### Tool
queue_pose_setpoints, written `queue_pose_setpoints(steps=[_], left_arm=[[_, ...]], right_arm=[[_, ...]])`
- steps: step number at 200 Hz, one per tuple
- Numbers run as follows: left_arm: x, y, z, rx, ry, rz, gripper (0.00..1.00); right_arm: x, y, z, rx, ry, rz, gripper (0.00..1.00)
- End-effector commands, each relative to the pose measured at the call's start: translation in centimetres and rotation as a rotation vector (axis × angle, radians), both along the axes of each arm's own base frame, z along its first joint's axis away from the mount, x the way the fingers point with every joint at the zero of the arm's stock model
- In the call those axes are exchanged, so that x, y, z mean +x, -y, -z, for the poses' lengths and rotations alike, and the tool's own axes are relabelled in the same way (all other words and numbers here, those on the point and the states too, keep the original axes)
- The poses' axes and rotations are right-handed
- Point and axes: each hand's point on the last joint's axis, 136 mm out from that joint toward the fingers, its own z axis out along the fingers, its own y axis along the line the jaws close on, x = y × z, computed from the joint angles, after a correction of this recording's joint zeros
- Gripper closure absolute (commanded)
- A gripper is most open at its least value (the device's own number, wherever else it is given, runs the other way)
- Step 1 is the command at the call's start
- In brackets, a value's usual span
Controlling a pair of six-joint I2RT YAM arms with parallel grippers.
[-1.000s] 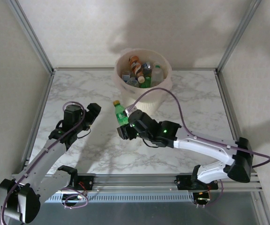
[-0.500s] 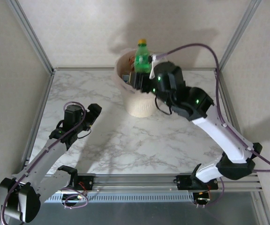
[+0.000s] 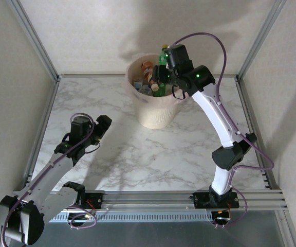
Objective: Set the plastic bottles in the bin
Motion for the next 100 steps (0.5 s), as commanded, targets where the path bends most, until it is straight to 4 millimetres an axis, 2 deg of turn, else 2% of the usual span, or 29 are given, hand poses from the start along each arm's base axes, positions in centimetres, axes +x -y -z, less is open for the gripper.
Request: queue_pose_setpoints(steps=[1,31,75,100], left_arm=[[0.1,-0.1,-0.2,-0.009,0.016,0.002,0.13],[0.2,-0.1,0.0,-0.006,0.011,0.001,0.12],[0.2,-0.1,0.0,-0.009,0.011,-0.001,0.13],[0.2,-0.1,0.0,-0.007,0.011,-0.003,0.13]], right_arm=[[0.1,0.1,0.4,-0.002,-0.011,-0.023,0.46],[0.9,0.4,1.5,-0.021,-0.031,-0.018,0.42],[1.8,0.5,2.3,-0.038,-0.037,-0.018,0.23],[2.0,0.5,2.3,-0.037,-0.036,-0.014,0.2]])
